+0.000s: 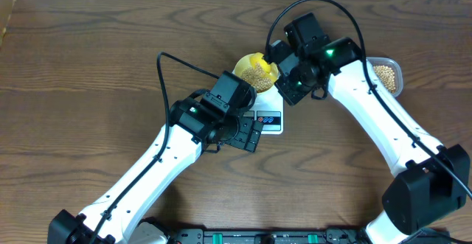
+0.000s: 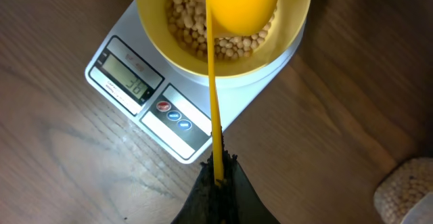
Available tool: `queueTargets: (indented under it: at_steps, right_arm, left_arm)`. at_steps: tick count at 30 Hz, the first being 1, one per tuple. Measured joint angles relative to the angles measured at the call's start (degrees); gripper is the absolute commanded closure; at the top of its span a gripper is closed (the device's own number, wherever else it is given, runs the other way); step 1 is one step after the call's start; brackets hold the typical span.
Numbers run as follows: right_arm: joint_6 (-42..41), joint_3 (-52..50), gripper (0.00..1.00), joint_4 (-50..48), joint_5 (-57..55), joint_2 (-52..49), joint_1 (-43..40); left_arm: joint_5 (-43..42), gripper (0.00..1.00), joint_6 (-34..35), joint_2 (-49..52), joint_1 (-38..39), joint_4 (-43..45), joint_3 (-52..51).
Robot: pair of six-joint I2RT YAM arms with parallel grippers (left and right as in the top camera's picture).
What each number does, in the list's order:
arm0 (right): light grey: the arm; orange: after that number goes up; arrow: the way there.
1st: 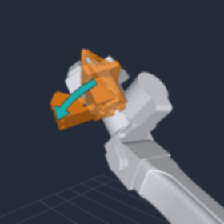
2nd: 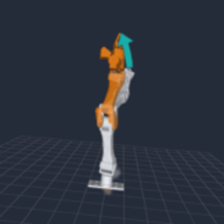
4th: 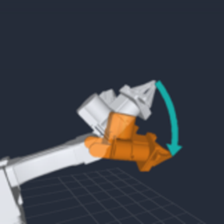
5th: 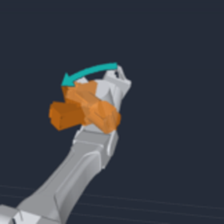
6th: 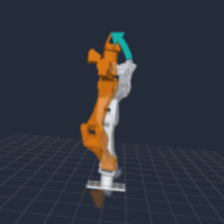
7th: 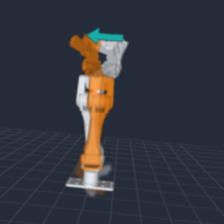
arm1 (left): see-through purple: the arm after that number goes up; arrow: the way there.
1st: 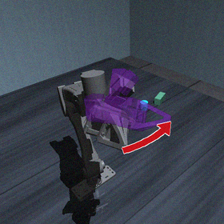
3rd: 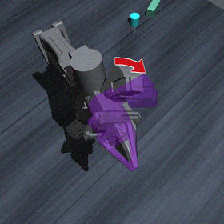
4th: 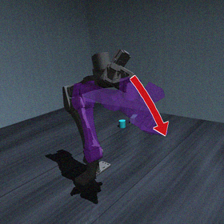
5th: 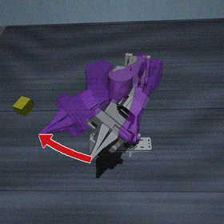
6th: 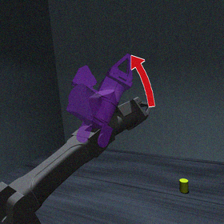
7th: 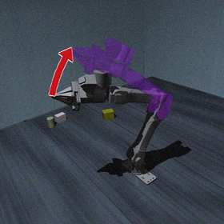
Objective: Scoop item into bowl and weigh 50g on scale
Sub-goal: 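Tilt the scoop with the right gripper to pour soybeans into bowl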
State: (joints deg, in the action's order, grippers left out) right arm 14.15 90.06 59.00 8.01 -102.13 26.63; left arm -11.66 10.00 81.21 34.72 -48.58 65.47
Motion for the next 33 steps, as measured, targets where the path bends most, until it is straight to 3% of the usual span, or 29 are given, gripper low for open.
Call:
queueTargets:
  at_steps: [33]
  right_arm:
    - [4.1,0.0,0.99,-0.5,-7.9,0.0,2.4]
  left_arm:
    - [0.0,0.09,0.0,0.0,0.0,0.0,0.0]
